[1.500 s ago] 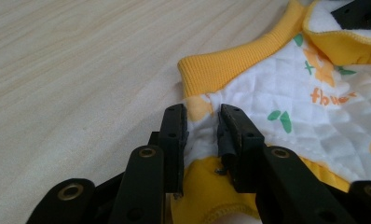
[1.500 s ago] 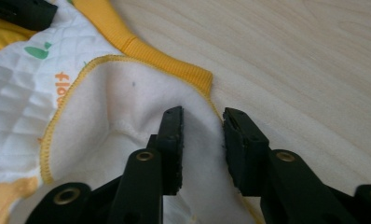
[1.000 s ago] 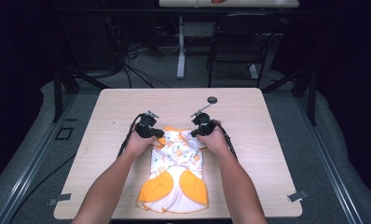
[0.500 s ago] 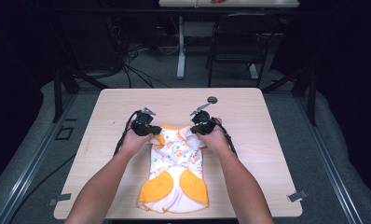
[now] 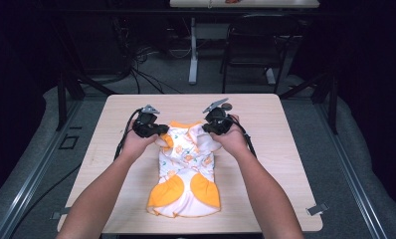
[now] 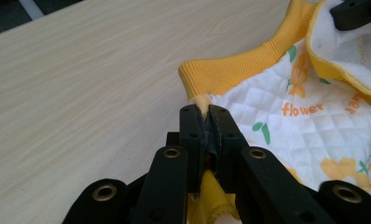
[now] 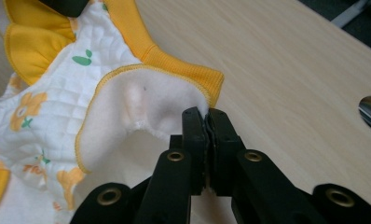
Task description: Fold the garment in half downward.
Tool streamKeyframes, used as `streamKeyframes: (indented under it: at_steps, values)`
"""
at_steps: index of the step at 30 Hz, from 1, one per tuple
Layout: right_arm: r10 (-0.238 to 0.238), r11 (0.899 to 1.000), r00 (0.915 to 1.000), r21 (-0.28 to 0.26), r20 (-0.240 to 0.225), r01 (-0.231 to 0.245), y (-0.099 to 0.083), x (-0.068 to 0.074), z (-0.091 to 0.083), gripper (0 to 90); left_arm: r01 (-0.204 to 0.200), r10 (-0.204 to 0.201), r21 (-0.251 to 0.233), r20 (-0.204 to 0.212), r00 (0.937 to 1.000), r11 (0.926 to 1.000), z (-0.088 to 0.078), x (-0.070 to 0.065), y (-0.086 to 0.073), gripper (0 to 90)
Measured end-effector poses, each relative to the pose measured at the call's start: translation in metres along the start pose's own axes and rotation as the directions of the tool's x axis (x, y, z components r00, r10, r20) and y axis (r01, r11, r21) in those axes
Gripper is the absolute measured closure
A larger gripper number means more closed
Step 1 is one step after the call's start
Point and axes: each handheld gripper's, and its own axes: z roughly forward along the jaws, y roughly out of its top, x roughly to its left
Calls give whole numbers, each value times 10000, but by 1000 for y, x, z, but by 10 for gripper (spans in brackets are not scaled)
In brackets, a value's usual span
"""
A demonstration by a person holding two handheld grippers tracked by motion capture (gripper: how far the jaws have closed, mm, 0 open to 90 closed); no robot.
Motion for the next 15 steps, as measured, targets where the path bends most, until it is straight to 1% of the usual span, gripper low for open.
streamKeyframes:
  at_steps: [4, 5, 6, 7, 9, 11, 13, 15]
  values:
    - [-102, 9998, 9999, -175, 71, 103, 9, 1, -9, 869, -110, 109, -209, -67, 9999, 9997, -10, 0, 7, 851]
    - [-160, 9997, 9998, -198, 120, 162, 11, 1, -11, 869, -124, 124, -204, -5, 9999, 9997, -12, 1, 9, 851]
    - [-226, 9996, 9997, -181, 135, 228, 12, 2, -13, 869, -169, 167, -306, -82, 9998, 9994, -14, 1, 11, 851]
    - [-191, 9993, 9997, -310, 174, 197, 14, 2, -15, 869, -158, 154, -410, -101, 9998, 9990, -16, 1, 13, 851]
    - [-230, 9991, 9994, -348, 241, 238, 16, 2, -17, 869, -221, 214, -441, -171, 9996, 9988, -17, 1, 15, 851]
    - [-414, 9988, 9986, -246, 323, 422, 19, 2, -21, 869, -255, 246, -487, -191, 9995, 9985, -19, 1, 18, 851]
    - [-466, 9982, 9982, -349, 385, 479, 21, 2, -23, 869, -299, 288, -524, -214, 9994, 9982, -21, 0, 20, 850]
    - [-552, 9975, 9973, -425, 476, 572, 24, 3, -27, 869, -352, 332, -593, -340, 9989, 9976, -24, -1, 23, 851]
